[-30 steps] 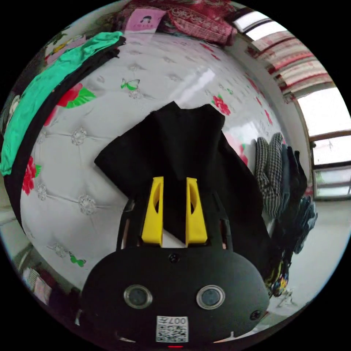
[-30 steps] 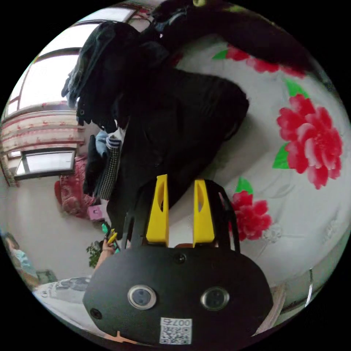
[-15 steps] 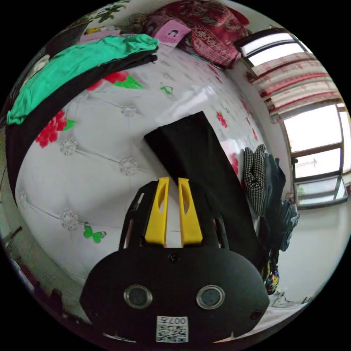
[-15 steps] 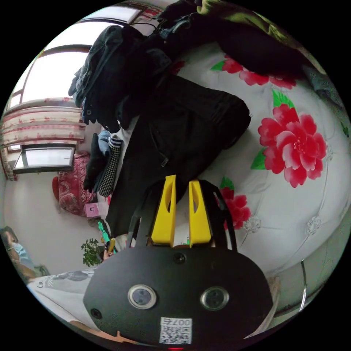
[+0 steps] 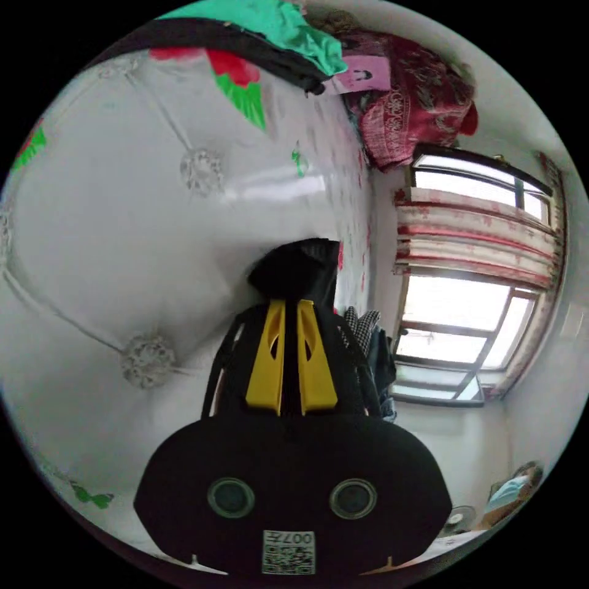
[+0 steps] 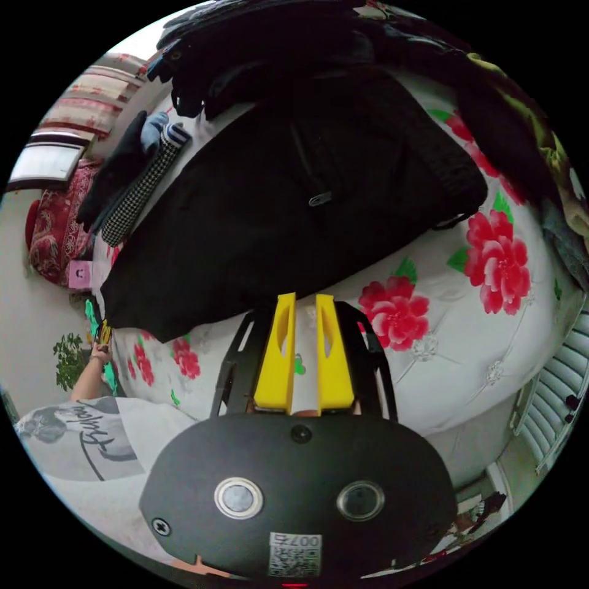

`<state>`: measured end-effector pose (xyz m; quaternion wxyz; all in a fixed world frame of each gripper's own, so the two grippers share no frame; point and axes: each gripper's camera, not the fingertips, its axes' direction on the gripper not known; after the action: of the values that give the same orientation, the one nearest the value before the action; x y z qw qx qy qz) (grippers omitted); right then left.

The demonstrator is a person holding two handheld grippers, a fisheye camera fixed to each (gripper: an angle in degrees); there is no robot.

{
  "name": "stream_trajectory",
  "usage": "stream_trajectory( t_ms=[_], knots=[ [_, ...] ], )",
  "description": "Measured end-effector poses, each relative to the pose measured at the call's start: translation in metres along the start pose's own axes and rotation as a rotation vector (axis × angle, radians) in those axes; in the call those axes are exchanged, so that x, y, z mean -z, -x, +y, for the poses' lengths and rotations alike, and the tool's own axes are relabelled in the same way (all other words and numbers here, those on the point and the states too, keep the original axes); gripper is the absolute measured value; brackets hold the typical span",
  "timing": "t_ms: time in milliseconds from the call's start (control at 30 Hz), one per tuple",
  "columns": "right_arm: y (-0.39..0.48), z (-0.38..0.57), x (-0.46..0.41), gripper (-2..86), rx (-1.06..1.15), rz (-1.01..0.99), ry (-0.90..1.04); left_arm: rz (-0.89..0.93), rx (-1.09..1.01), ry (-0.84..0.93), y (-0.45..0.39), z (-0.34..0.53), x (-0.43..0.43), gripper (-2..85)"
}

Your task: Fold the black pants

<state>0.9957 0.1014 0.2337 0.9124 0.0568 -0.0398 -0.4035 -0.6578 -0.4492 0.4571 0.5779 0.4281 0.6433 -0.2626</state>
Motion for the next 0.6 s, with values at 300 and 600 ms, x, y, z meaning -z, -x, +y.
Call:
stream_trajectory(
  t_ms=[300, 600],
  knots=[
    [-0.048, 0.009, 0.001, 7.5, -0.113, -0.254, -0.073, 0.166, -0.780, 0.200, -0.192, 0.126, -0.044, -0.2],
    [-0.109, 0.041, 0.028, 9.2, -0.176, -0.457, -0.281, 0.090, -1.450, 0.891, -0.310, 0.463, -0.221, 5.2]
  ],
)
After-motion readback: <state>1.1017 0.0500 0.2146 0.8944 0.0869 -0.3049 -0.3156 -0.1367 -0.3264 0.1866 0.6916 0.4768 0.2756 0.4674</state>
